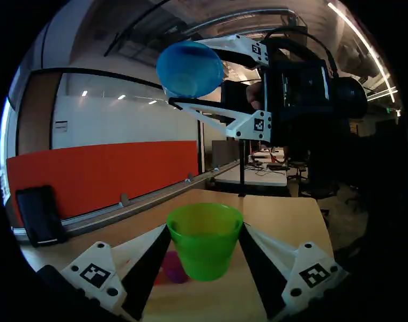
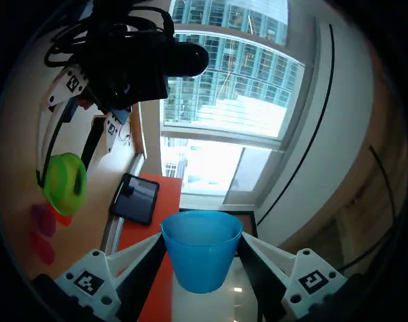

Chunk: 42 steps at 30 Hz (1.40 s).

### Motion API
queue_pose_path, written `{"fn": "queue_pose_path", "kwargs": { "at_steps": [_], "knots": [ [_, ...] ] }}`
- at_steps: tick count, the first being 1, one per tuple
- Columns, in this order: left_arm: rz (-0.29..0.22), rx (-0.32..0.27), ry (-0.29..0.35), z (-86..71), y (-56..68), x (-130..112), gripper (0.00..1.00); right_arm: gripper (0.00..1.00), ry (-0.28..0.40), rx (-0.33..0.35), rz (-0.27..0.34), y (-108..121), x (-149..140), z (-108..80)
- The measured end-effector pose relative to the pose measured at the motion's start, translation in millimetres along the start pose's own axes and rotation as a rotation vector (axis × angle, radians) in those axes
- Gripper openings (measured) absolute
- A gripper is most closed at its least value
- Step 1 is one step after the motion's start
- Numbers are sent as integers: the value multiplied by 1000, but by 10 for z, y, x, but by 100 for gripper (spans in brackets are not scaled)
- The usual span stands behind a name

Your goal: Pour water

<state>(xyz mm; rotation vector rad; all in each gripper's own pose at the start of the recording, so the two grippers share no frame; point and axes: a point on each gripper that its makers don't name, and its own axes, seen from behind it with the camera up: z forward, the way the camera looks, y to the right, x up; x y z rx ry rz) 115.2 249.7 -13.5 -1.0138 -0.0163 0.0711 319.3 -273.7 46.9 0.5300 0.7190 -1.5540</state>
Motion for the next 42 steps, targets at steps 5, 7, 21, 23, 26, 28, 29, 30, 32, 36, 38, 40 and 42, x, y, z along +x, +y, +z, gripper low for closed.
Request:
{"fn": "queue_pose_path", "kwargs": {
  "at_steps": [5, 7, 21, 23, 26, 28, 29, 30, 32, 36, 38, 40, 42],
  "knots": [
    [3, 2, 2, 3, 0, 13, 86, 90, -4, 0, 18, -30, -35, -6],
    [3, 2, 2, 1, 0, 16, 86, 90, -8, -1, 41, -42, -58, -6],
    [14, 5, 10, -12, 6, 65, 86, 90, -27, -8, 487, -125, -163, -92],
    [16, 5, 12, -16, 2, 75, 86, 90, -26, -12, 562, -120, -159, -110],
    [22, 6, 16, -24, -4, 90, 86, 90, -20, -8, 679, -133, -124, -145],
    [26, 7, 17, -31, -6, 99, 86, 90, -16, -1, 753, -151, -91, -166],
    [27, 7, 17, -33, -5, 104, 86, 90, -14, 3, 786, -159, -77, -174],
    [29, 7, 18, -36, -5, 109, 86, 90, -13, 7, 823, -169, -61, -183],
    [29, 8, 18, -34, -1, 117, 86, 90, -13, 13, 880, -177, -42, -193],
    [30, 7, 19, -32, 3, 135, 86, 90, -14, 36, 1002, -213, 4, -212],
    [32, 8, 19, -30, 2, 140, 86, 90, -13, 48, 1059, -224, 21, -217],
    [33, 9, 19, -28, 2, 145, 86, 90, -12, 59, 1119, -236, 42, -223],
    [34, 10, 19, -28, 3, 148, 86, 90, -12, 70, 1181, -248, 67, -228]
  ]
}}
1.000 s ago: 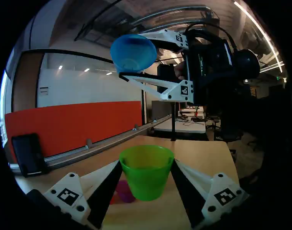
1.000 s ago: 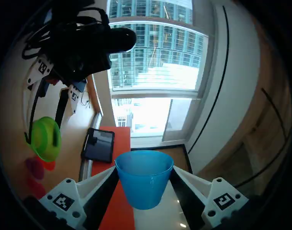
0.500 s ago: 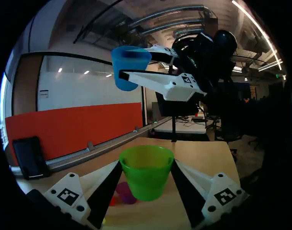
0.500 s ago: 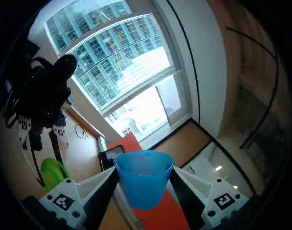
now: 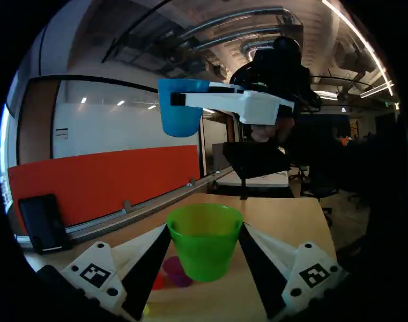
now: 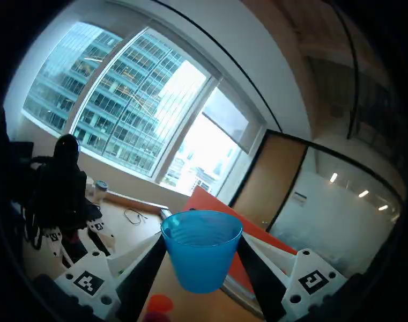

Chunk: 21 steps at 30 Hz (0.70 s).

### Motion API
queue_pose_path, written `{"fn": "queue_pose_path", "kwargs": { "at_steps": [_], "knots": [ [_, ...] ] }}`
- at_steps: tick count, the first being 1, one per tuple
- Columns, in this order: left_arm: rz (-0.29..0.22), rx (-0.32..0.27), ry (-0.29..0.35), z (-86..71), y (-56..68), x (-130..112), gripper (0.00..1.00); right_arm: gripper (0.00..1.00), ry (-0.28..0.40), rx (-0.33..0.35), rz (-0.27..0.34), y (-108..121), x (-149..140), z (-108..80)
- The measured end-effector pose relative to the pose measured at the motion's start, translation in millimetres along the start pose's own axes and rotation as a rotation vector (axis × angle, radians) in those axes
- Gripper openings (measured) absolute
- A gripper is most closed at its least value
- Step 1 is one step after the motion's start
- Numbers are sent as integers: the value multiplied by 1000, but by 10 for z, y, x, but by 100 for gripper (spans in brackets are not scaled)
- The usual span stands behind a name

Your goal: Pour water

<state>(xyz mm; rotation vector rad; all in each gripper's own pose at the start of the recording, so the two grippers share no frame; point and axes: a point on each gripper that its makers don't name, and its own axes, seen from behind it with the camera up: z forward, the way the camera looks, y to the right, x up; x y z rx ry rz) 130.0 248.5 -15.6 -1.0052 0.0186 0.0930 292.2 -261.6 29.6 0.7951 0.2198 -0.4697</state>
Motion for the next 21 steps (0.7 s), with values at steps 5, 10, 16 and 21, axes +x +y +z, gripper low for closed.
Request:
{"fn": "queue_pose_path", "kwargs": {
  "at_steps": [5, 10, 16, 21],
  "knots": [
    [1, 1, -1, -3, -5, 0, 86, 90, -6, 33, 138, -111, -7, -1],
    [3, 3, -2, 4, -10, 7, 86, 90, -15, 55, 251, -171, -28, 4],
    [3, 4, 1, -4, -13, 19, 86, 90, -29, 90, 390, -230, -60, 12],
    [3, 5, 1, -13, -16, 14, 86, 90, -12, 97, 476, -183, -34, 13]
  ]
}}
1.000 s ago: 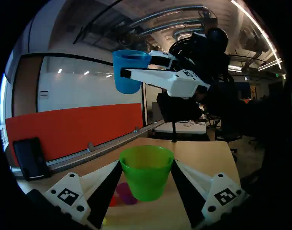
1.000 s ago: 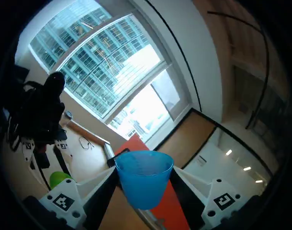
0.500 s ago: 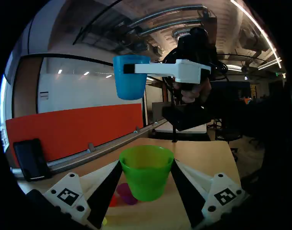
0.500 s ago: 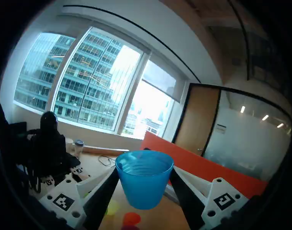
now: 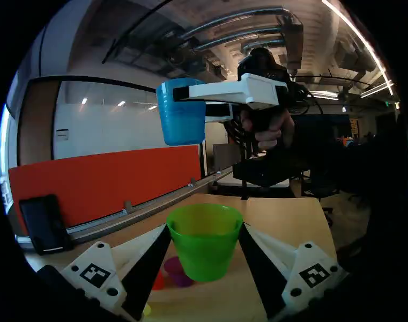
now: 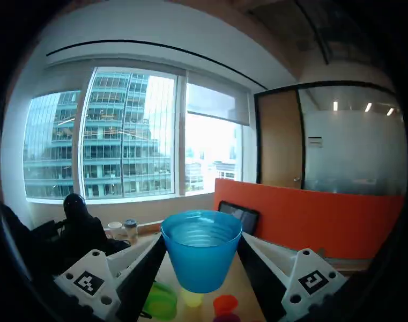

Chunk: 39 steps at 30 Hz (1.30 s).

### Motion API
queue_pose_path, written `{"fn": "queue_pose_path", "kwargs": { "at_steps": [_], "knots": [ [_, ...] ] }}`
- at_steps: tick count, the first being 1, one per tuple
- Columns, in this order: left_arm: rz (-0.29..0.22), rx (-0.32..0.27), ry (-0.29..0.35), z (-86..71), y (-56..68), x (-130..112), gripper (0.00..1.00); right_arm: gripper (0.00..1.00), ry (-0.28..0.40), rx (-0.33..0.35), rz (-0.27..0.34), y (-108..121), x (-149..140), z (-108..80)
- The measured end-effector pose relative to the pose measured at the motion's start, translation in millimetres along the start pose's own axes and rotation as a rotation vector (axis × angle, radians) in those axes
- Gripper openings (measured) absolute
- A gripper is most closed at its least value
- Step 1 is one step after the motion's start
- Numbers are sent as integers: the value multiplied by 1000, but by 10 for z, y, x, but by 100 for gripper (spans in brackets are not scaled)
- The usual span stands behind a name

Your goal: Pour water

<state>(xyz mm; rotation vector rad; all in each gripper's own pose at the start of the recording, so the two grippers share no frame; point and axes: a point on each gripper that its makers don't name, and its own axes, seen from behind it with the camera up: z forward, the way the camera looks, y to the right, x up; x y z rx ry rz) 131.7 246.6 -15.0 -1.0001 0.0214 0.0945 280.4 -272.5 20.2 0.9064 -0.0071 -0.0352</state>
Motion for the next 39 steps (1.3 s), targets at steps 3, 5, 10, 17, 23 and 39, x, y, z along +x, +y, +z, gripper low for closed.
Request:
{"fn": "queue_pose_path", "kwargs": {
  "at_steps": [3, 5, 10, 17, 23, 39],
  "knots": [
    [1, 1, -1, -11, -3, 0, 86, 90, 3, -9, 11, 45, 16, -10],
    [1, 3, 0, -18, -12, -3, 86, 90, 3, -10, 12, 56, 20, -21],
    [-4, 7, 0, -22, -38, -7, 86, 90, -1, -20, 7, 96, 27, -41],
    [-7, 9, -4, -25, -60, -27, 86, 91, -7, -36, -7, 151, -14, -90],
    [-9, 13, -15, -37, -71, -81, 86, 91, -19, -67, -23, 260, -86, -156],
    [-14, 38, -58, -132, -162, -216, 86, 91, -55, -118, -34, 520, -331, -438]
  ]
}}
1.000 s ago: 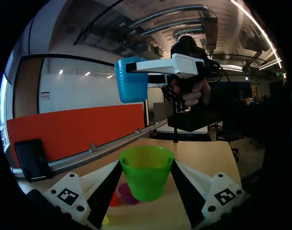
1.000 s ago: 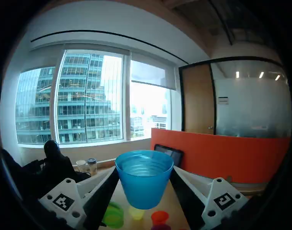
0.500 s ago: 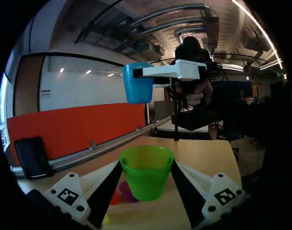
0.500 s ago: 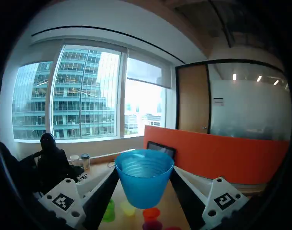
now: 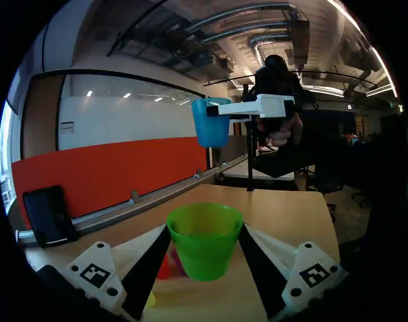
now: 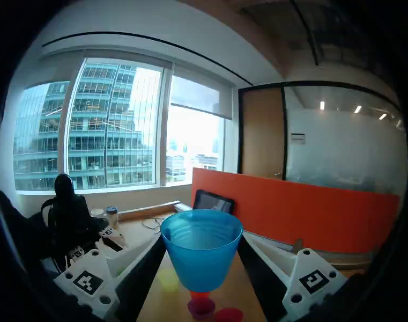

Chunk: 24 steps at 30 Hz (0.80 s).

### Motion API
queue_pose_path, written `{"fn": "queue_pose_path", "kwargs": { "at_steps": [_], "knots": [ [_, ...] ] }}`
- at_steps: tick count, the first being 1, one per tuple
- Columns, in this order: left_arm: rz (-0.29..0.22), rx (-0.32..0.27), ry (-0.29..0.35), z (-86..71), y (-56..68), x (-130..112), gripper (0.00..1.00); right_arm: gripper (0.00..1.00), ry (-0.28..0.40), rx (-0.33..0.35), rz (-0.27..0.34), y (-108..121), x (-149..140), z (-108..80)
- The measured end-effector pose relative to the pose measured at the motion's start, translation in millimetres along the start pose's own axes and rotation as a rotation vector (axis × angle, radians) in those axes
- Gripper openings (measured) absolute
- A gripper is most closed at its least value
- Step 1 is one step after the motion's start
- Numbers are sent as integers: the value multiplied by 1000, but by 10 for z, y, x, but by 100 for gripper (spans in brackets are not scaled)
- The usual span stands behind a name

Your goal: Pour water

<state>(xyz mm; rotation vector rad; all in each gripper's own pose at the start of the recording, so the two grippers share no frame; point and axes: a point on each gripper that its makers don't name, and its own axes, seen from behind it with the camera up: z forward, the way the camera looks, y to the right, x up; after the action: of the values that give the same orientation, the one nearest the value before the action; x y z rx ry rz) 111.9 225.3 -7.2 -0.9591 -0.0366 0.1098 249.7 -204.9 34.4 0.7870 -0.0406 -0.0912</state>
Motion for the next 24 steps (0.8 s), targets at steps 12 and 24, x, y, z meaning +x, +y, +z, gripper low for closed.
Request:
{"fn": "queue_pose_path", "kwargs": {
  "at_steps": [12, 24],
  "knots": [
    [-3, 15, -48, -77, -67, -208, 86, 91, -75, -12, -17, 128, -448, -160],
    [-1, 3, -148, -58, -80, -576, 86, 91, -189, -13, -58, 210, -1064, -270]
  ]
}}
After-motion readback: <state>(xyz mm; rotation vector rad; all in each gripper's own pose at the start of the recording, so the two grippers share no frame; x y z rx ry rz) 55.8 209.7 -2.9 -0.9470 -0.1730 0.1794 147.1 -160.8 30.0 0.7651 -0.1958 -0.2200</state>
